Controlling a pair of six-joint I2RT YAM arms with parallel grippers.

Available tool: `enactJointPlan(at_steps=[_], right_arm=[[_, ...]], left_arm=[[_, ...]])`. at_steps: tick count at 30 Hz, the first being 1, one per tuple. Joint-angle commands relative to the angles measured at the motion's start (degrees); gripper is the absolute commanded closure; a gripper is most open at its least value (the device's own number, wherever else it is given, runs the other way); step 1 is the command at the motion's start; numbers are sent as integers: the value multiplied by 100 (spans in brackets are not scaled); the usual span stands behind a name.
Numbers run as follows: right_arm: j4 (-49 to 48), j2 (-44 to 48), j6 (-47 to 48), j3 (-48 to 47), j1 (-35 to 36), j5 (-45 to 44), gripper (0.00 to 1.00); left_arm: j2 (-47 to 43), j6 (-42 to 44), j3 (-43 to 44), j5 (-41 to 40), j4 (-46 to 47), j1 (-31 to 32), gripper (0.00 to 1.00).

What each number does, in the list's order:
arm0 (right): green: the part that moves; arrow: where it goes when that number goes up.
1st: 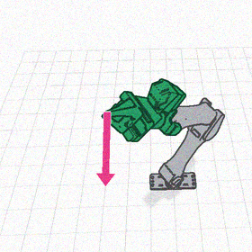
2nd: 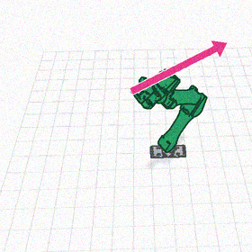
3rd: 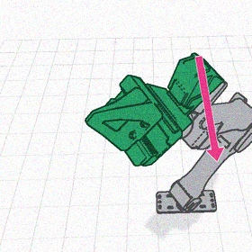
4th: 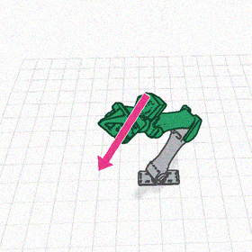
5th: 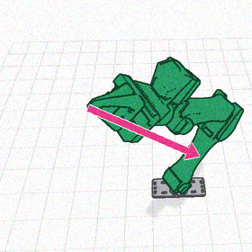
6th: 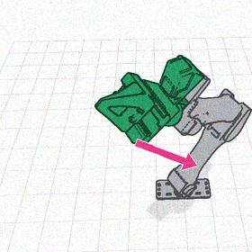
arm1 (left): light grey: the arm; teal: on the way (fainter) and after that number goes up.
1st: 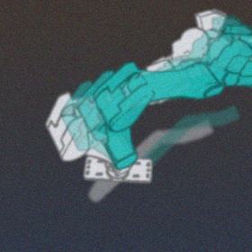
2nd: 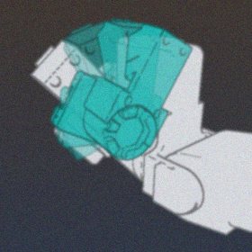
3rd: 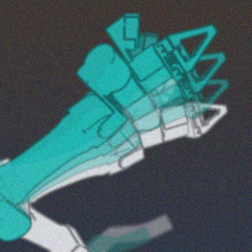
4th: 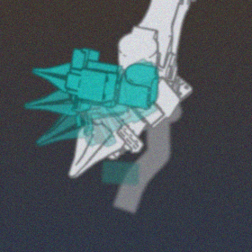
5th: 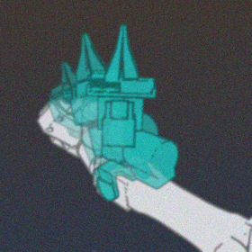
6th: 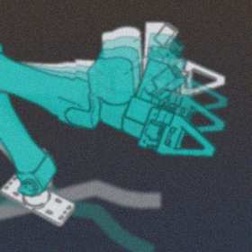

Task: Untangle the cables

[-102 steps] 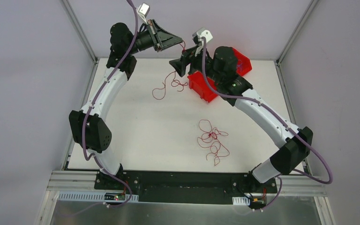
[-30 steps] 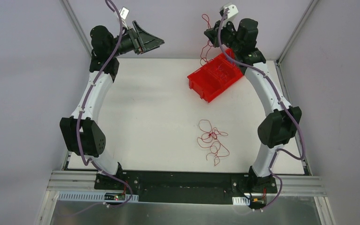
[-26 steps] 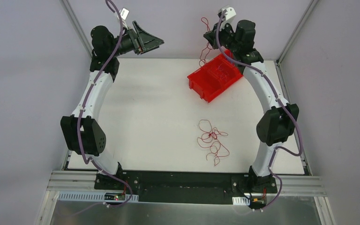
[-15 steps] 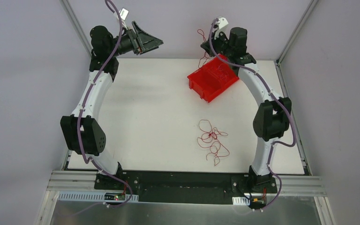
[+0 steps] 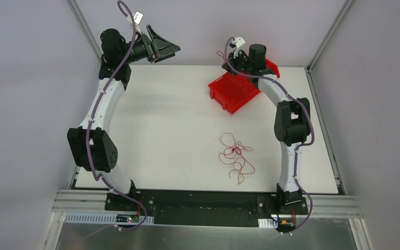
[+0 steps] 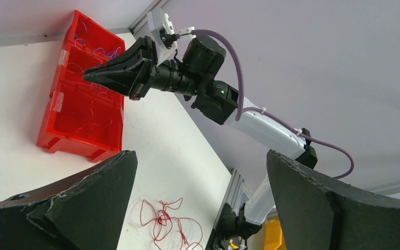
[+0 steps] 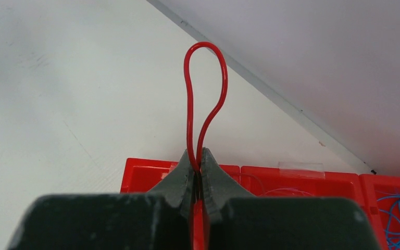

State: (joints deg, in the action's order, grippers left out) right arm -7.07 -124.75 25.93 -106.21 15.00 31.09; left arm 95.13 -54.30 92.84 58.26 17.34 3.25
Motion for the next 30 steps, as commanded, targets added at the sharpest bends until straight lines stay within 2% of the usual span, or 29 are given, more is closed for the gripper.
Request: enactJointPlan(at_steps=[1, 15, 21, 24, 30], right_arm=[[-303, -21, 358, 56, -28, 535, 100], [314, 595, -424, 1126, 13, 662, 100], [762, 242, -490, 790, -36, 143, 100], [1008, 141, -471, 624, -75, 92, 97], [1111, 303, -301, 870, -88, 140, 97]], left_arm=[[-4, 244, 23, 157, -79, -77, 1], [48, 397, -35, 204, -216, -135, 1], [81, 393, -22, 229, -236, -134, 1], [92, 402, -11, 238, -257, -134, 1], [93, 392, -19, 216, -269, -139, 1]])
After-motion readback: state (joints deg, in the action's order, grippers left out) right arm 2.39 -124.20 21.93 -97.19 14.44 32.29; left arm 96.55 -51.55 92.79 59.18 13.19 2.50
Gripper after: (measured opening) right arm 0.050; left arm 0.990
